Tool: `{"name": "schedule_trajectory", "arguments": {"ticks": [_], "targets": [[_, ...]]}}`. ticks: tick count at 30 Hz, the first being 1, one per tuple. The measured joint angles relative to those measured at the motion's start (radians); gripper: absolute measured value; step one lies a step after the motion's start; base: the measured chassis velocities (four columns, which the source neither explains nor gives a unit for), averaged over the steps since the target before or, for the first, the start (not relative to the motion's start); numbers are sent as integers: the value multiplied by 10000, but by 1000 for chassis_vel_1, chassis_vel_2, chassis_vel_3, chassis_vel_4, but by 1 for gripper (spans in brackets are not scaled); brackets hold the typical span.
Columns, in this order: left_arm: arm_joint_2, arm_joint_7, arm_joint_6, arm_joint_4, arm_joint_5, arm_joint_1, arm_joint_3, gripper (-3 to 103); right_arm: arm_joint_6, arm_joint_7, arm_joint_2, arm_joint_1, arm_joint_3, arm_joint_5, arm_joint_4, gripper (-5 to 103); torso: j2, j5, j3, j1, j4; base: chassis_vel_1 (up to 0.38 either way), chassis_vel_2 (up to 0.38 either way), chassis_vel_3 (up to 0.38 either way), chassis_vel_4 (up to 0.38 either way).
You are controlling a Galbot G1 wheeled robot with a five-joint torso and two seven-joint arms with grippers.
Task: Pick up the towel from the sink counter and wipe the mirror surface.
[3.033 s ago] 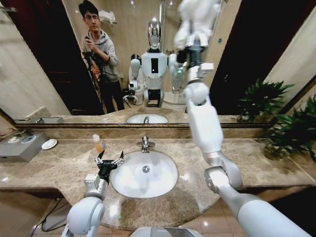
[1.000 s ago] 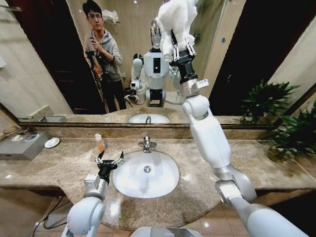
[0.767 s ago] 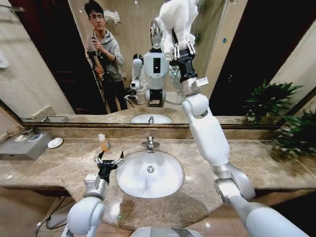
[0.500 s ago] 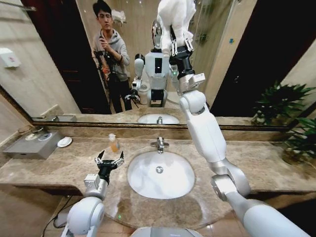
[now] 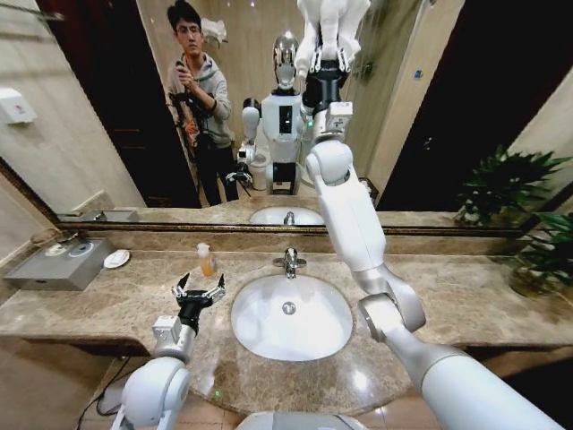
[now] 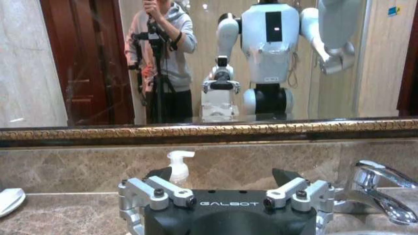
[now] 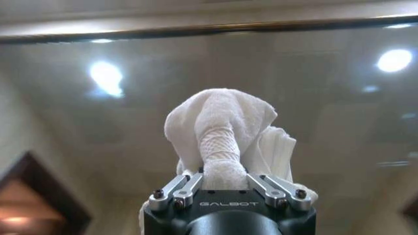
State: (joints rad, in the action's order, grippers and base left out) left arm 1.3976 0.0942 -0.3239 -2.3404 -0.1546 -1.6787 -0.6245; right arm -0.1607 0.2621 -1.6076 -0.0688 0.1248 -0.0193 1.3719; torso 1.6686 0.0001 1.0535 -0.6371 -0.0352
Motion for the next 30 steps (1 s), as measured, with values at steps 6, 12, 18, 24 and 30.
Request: {"name": "schedule_trajectory", "arguments": {"ticks": [6,12,18,24,30], "targets": [[-1,0,0,0,0,0,-1,100,-719,-1337,-4,-446,-1151,-132,358,18,-2,-7,3,-7,-16,0,0,0,0],[0,0,0,0,0,0,-1,100,-937,-1672,-54,-724,-1755,-76,610,18,-2,-4,2,-2,-10,0,0,0,0],[0,0,0,0,0,0,-1,100,-432,-788,169,-853,-1133,528,390,18,-2,1,2,-3,-5,0,0,0,0],[0,0,0,0,0,1,-1,100,8,-124,519,-1031,-330,755,510,18,-1,-1,0,-2,-15,0,0,0,0],[-1,0,0,0,0,0,-1,100,121,30,984,-1130,799,561,538,18,4,-4,-5,7,-7,0,0,0,0]]}}
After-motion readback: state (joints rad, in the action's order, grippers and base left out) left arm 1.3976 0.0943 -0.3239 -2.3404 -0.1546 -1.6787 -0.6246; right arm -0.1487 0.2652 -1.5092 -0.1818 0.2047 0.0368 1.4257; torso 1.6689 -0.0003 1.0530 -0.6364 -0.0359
